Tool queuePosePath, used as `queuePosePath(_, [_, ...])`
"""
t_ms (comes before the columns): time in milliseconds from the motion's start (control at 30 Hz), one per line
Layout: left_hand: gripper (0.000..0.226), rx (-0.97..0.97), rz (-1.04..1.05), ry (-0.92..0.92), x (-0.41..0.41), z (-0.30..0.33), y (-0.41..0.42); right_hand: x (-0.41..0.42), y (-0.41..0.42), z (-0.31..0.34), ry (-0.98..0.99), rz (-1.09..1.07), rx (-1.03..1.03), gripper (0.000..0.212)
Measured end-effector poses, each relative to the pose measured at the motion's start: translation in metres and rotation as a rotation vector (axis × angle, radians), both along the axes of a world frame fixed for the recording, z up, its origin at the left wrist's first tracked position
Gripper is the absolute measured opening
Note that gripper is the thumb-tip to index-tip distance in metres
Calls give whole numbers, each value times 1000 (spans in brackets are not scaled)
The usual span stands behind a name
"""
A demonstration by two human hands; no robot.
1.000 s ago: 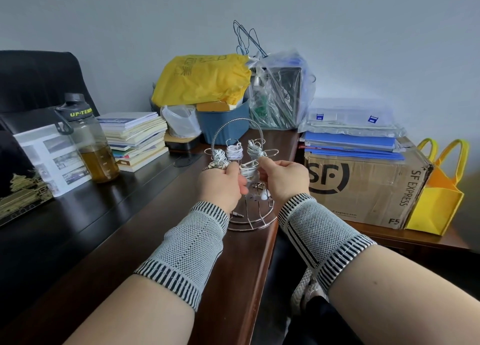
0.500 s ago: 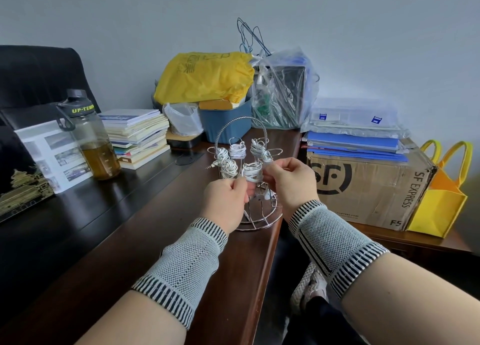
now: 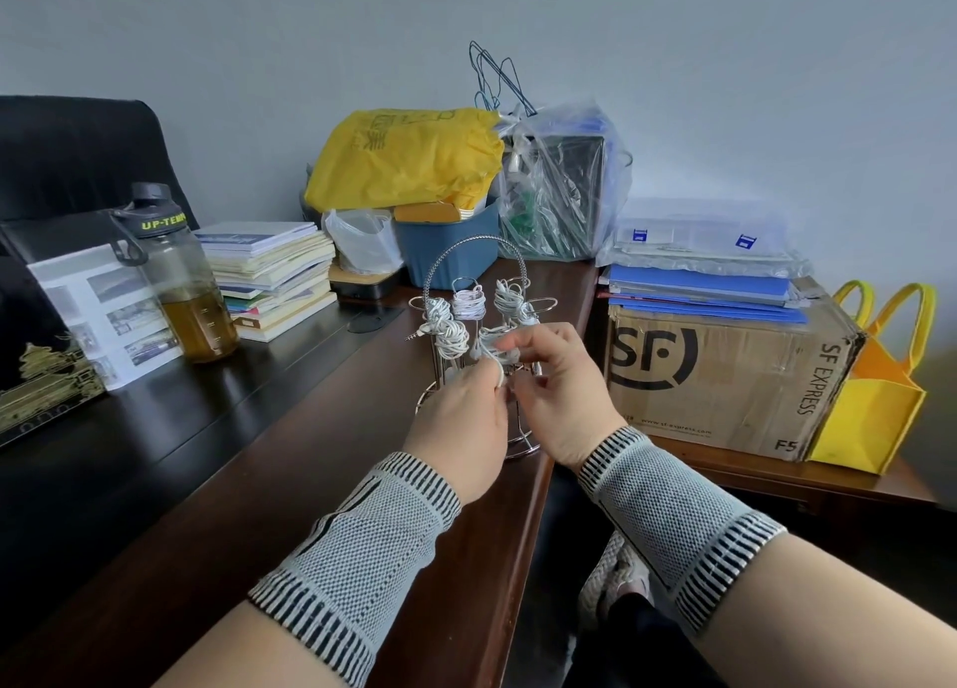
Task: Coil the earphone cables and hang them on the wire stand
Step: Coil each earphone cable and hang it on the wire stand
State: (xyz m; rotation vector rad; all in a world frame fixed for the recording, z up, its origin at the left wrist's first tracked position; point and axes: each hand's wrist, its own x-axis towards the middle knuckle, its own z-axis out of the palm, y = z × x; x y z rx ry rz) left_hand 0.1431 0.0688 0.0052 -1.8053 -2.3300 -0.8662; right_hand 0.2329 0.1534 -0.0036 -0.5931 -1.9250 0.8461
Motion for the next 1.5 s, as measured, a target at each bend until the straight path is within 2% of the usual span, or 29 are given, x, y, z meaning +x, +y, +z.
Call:
queuePosePath(167, [13, -52, 78, 187, 2, 6, -2, 5, 7, -7, -91, 8, 183, 42])
queuePosePath(333, [27, -11, 75, 262, 6, 18, -7, 4, 13, -11, -89, -92, 303, 27])
queuePosePath(400, [31, 22, 84, 170, 1, 22, -9, 1, 13, -10, -41, -84, 279, 19])
queuePosePath(500, [31, 46, 26, -120, -9, 27, -12, 0, 11, -7, -6, -52, 188, 11])
queuePosePath(567, [26, 43, -11, -177, -15, 31, -13, 0, 10, -5, 24, -51, 130, 11])
queuePosePath(633, [26, 24, -5, -148, -22, 34, -15, 0, 9, -6, 60, -50, 63, 17])
queuePosePath(767, [27, 96, 113, -6, -34, 35, -15, -2, 5, -2, 53, -62, -26, 10])
queuePosePath(900, [23, 253, 37, -222, -33, 42, -10, -4, 7, 0, 37, -95, -25, 15])
queuePosePath(1067, [17, 74, 15, -169, -44, 46, -15, -5, 12, -3, 35, -103, -55, 15])
queuePosePath(1167, [14, -8, 82, -107, -55, 43, -22, -7, 11, -3, 50, -111, -56, 16])
queuePosePath(1233, [12, 25, 169, 12, -62, 39, -23, -8, 9, -3, 47, -114, -62, 18])
queuePosePath(1333, [15, 179, 340, 145, -67, 36, -21, -9, 9, -2, 51, -126, -73, 18])
queuePosePath(1400, [15, 200, 402, 132, -68, 36, -21, -9, 9, -3, 49, -122, -81, 19])
queuePosePath(1500, [10, 32, 317, 9, -68, 34, -23, -10, 9, -2, 47, -125, -86, 21])
